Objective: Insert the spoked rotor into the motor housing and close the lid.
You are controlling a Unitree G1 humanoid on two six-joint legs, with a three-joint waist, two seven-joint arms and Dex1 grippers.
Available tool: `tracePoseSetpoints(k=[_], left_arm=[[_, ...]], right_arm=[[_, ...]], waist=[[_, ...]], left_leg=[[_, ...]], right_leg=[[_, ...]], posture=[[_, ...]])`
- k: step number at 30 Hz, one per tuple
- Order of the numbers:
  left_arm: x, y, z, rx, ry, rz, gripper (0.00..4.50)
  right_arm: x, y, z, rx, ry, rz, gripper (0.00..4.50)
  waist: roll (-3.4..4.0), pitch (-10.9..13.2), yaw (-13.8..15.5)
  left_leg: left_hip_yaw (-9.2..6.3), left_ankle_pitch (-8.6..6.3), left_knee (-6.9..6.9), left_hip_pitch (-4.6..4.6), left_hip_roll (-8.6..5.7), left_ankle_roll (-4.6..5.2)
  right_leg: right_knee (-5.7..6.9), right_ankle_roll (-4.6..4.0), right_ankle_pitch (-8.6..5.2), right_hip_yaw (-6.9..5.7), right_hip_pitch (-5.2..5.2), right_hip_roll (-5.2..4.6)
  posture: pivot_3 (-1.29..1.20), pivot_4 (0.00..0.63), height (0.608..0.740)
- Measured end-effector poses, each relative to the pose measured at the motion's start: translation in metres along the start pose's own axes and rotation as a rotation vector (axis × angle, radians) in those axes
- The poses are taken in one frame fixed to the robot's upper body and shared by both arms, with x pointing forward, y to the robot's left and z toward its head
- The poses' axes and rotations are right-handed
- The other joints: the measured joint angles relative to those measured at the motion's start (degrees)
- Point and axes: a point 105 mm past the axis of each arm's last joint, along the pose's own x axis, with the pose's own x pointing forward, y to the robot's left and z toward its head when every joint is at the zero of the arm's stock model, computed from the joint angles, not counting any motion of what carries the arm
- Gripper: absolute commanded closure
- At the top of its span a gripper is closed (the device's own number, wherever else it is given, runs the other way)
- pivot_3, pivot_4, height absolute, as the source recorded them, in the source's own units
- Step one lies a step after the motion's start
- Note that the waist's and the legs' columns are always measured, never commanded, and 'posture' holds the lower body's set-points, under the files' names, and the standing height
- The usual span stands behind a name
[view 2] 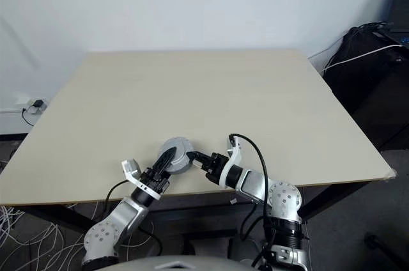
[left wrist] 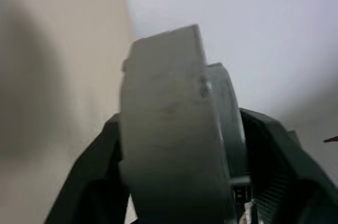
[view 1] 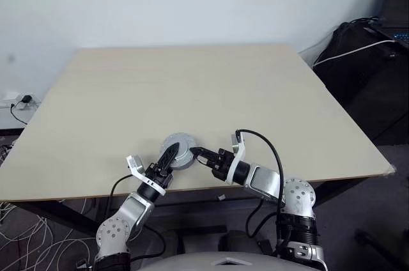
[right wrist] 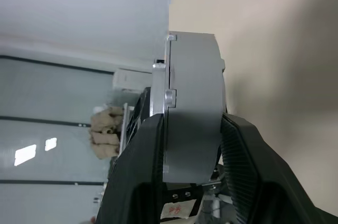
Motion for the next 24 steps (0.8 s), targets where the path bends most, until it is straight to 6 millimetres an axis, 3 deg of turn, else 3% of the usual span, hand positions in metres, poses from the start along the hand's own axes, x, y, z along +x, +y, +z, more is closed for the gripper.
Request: tracePoseSetpoints(k=[11, 21, 24], left_arm=[[-0.0001, 0.0005, 0.0022, -0.013, -0.021, 0.025, 2.1], [0.0011, 0.0006, 0.0001, 0.004, -0.021, 0.04, 2.36], [0.001, 0.0008, 0.0, 0.004, -0.024, 0.041, 2.36]], right_arm=[[0.0045, -0.0018, 0.0, -0.033, -0.036, -0.015, 3.23], [0.0061, -0.0023, 0.0042, -0.062, -0.067, -0.025, 0.01], [0.0056, -0.0038, 0.0067, -0.067, -0.082, -0.036, 0.0]], waist=[[-0.01, 0.01, -0.01], [-0.04, 0.02, 0.04], [-0.04, 0.01, 0.04]], left_leg=[[0.01, 0.0, 0.0, 0.0, 0.0, 0.0], [0.01, 0.0, 0.05, 0.02, 0.0, 0.0], [0.01, 0.0, 0.05, 0.02, 0.0, 0.0]], right_leg=[[0.0, 0.0, 0.0, 0.01, 0.02, 0.02], [0.0, 0.01, 0.01, 0.0, -0.02, 0.01], [0.01, 0.01, 0.01, 0.0, -0.01, 0.02]], posture=[[0.0, 0.0, 0.74], [0.0, 0.0, 0.74], [0.0, 0.0, 0.74]])
